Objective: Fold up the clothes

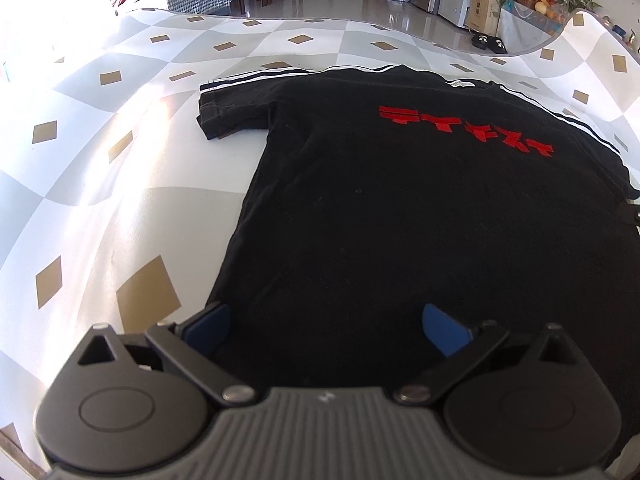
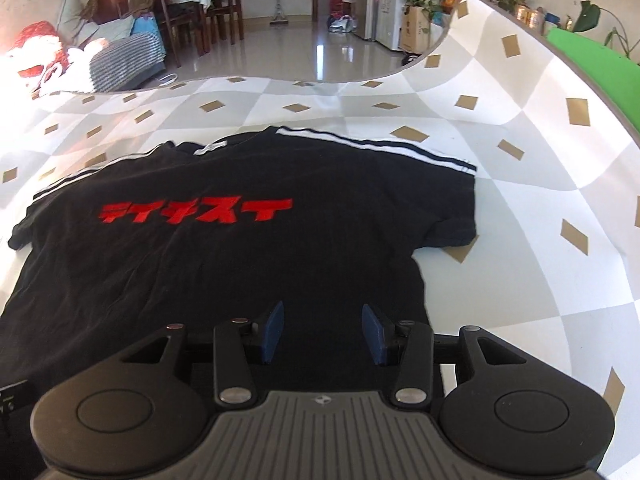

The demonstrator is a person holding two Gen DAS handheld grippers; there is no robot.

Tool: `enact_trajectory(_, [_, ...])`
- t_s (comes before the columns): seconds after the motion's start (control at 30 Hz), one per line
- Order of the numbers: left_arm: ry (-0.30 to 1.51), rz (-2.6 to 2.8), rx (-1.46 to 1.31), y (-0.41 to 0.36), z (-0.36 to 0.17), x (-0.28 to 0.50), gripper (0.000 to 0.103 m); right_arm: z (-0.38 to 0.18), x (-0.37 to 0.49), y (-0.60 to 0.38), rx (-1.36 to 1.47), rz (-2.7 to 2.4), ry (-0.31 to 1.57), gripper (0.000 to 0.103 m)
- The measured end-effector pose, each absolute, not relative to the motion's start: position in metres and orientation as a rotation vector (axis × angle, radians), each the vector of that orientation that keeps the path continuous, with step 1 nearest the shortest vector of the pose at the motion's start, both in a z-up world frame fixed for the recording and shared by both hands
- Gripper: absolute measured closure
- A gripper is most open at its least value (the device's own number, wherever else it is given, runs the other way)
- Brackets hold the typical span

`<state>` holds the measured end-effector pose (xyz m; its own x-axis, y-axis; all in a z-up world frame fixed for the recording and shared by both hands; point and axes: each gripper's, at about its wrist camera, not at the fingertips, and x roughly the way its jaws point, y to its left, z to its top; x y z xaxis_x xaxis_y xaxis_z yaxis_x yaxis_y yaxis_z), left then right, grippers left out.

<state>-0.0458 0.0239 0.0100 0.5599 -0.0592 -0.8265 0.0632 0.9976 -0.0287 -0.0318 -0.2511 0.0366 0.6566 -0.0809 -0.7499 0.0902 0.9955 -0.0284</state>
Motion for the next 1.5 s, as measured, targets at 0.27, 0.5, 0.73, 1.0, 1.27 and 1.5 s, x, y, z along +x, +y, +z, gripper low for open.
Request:
enact_trajectory(0.27, [0.986,-0.075,0.005,0.027,0.011,-0.052,0.0,0.014,-0.056,-0.206,-0.078,-0.014,0.934,0.06])
enact_trajectory(0.5, [0.995,-0.073,0.014,0.025,0.01,-0.054,0.0,0.007,-0.069,-0.198,-0.087,-0.05,0.9,0.056])
enact_trajectory(0.73, [1.006,-0.066,0.017,0.024,0.009,-0.055,0.0,0.006,-0.074,-0.203,-0.046,-0.077,0.89,0.048])
enact_trajectory(1.0, [1.014,-0.074,0.024,0.025,0.009,-0.059,0.0,0.006,-0.08,-0.208,-0.008,-0.095,0.911,0.04])
enact_trajectory(1.27, [1.023,-0.079,0.03,0.026,0.01,-0.063,0.0,0.005,-0.088,-0.206,-0.004,-0.113,0.899,0.036])
enact_trajectory(1.5, [1.026,-0.08,0.026,0.028,0.011,-0.065,0.0,0.005,-0.093,-0.205,0.009,-0.118,0.896,0.035])
